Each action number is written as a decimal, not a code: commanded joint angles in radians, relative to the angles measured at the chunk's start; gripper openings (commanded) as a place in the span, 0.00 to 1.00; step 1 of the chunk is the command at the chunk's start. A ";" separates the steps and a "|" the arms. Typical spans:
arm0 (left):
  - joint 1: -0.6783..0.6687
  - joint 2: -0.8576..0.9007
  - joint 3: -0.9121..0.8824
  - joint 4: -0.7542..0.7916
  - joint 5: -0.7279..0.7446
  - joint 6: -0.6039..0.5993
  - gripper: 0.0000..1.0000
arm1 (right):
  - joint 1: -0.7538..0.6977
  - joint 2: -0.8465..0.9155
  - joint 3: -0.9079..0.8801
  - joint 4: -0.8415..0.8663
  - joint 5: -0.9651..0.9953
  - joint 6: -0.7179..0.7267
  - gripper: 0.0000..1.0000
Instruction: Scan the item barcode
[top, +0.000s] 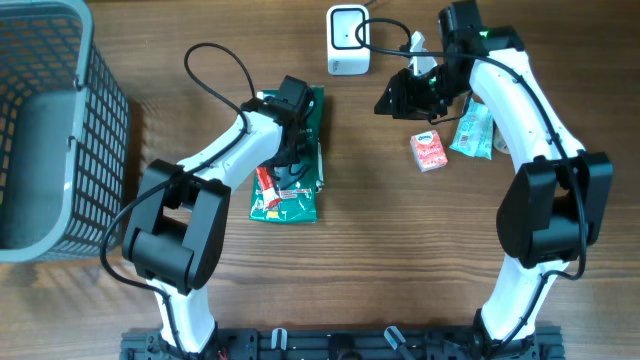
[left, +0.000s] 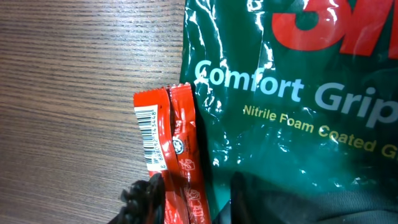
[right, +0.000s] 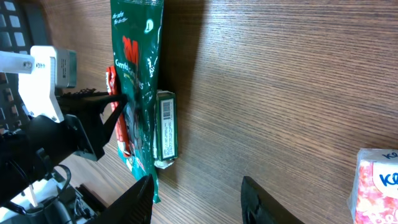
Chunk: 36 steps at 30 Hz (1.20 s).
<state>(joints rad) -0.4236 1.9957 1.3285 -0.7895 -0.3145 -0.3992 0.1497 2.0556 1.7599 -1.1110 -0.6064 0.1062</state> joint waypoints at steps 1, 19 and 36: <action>0.008 0.002 -0.043 0.016 -0.019 -0.007 0.24 | 0.003 -0.014 0.000 -0.001 -0.020 -0.021 0.45; 0.037 -0.021 -0.141 0.064 0.090 -0.055 0.04 | 0.004 -0.014 0.000 -0.006 -0.020 -0.021 0.45; 0.210 -0.253 -0.018 -0.122 0.267 -0.077 0.43 | 0.004 -0.014 0.000 -0.001 -0.020 -0.027 0.41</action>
<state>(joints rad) -0.2104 1.7306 1.3132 -0.8837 -0.0940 -0.4641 0.1497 2.0552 1.7599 -1.1145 -0.6064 0.1020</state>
